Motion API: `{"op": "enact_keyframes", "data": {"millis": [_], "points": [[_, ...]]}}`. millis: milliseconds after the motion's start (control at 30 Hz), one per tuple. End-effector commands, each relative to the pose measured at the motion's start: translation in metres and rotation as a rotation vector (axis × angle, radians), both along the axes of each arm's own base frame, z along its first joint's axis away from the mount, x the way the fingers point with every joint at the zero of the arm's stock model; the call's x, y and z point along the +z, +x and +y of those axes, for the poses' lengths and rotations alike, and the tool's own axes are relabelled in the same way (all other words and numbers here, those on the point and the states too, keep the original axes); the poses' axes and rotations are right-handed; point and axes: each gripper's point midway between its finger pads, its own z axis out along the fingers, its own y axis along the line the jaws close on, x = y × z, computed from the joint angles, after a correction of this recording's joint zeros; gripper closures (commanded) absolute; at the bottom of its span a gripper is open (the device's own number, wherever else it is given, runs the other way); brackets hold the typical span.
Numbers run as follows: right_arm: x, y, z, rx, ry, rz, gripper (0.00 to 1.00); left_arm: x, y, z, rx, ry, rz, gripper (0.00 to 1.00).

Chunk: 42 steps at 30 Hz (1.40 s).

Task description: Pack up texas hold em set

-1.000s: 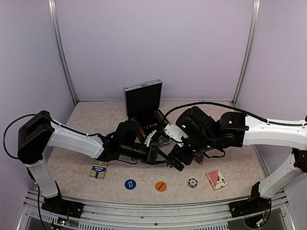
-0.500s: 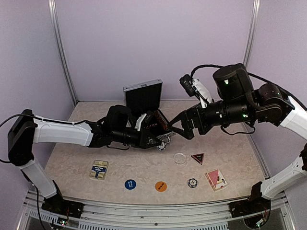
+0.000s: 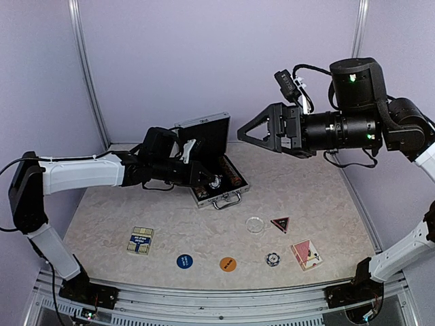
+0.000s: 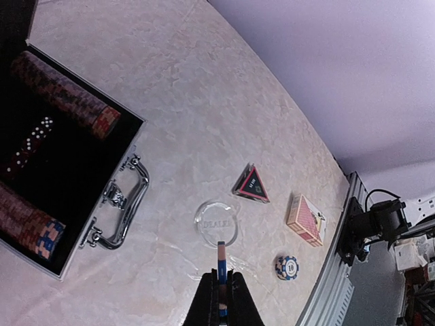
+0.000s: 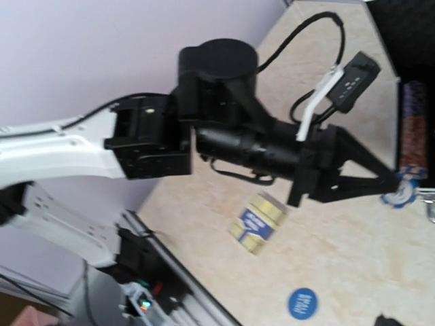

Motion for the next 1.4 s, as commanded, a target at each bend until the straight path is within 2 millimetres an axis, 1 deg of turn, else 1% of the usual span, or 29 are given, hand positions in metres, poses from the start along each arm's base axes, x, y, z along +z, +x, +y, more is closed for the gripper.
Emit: {"op": "enact_keyframes", "data": {"millis": [0, 100, 167, 233, 300, 367, 433, 467, 533, 667, 733, 833, 867, 933, 967, 1033, 1100, 1233, 1300, 1367], "points": [[0.019, -0.004, 0.008, 0.017, 0.1, 0.04, 0.0, 0.011, 0.01, 0.009, 0.014, 0.033, -0.048, 1.0], [0.032, -0.008, 0.008, 0.041, 0.144, 0.008, 0.0, 0.012, 0.013, 0.012, 0.023, 0.044, -0.046, 1.0], [0.03, -0.007, 0.005, 0.03, 0.146, -0.002, 0.0, 0.012, 0.014, 0.014, 0.03, 0.05, -0.054, 1.0], [0.032, -0.009, 0.002, 0.037, 0.167, -0.013, 0.0, 0.013, 0.016, 0.016, 0.04, 0.049, -0.062, 1.0], [0.037, -0.008, -0.007, 0.014, 0.201, -0.028, 0.0, 0.017, 0.019, 0.016, 0.045, 0.041, -0.073, 1.0], [0.043, -0.009, -0.02, -0.01, 0.224, -0.053, 0.0, 0.023, 0.023, 0.016, 0.054, 0.036, -0.091, 1.0], [0.044, -0.007, -0.037, -0.038, 0.21, -0.081, 0.0, 0.029, 0.03, 0.018, 0.067, 0.041, -0.112, 1.0], [0.041, -0.007, -0.044, -0.053, 0.199, -0.098, 0.0, 0.031, 0.034, 0.018, 0.069, 0.049, -0.128, 1.0], [0.025, -0.007, -0.056, -0.068, 0.179, -0.14, 0.0, 0.036, 0.044, 0.02, 0.083, 0.08, -0.168, 1.0], [-0.008, -0.013, -0.065, -0.033, 0.133, -0.225, 0.0, 0.035, 0.062, 0.025, 0.094, 0.156, -0.233, 1.0], [-0.031, -0.008, -0.067, -0.045, 0.068, -0.237, 0.0, 0.027, 0.067, 0.024, 0.076, 0.193, -0.264, 1.0], [-0.076, 0.0, -0.063, -0.058, -0.071, -0.216, 0.0, 0.014, 0.073, 0.026, 0.063, 0.252, -0.285, 1.0], [-0.09, 0.002, -0.06, -0.051, -0.112, -0.209, 0.0, 0.004, 0.075, 0.027, 0.055, 0.284, -0.279, 1.0], [-0.114, 0.006, -0.058, -0.06, -0.178, -0.194, 0.0, -0.008, 0.08, 0.027, 0.04, 0.336, -0.284, 1.0], [-0.122, 0.007, -0.056, -0.058, -0.195, -0.189, 0.0, -0.018, 0.083, 0.028, 0.034, 0.37, -0.281, 1.0], [-0.136, 0.007, -0.051, -0.035, -0.211, -0.182, 0.0, -0.033, 0.087, 0.031, 0.021, 0.426, -0.295, 1.0], [-0.145, 0.005, -0.045, -0.011, -0.212, -0.175, 0.0, -0.046, 0.089, 0.035, 0.004, 0.475, -0.309, 1.0], [-0.166, 0.008, -0.04, -0.003, -0.237, -0.16, 0.0, -0.063, 0.092, 0.035, -0.039, 0.531, -0.333, 1.0], [-0.176, 0.01, -0.039, -0.009, -0.255, -0.146, 0.0, -0.067, 0.091, 0.035, -0.06, 0.545, -0.34, 1.0], [-0.182, 0.012, -0.037, -0.009, -0.266, -0.135, 0.0, -0.074, 0.09, 0.035, -0.078, 0.562, -0.335, 1.0]]}}
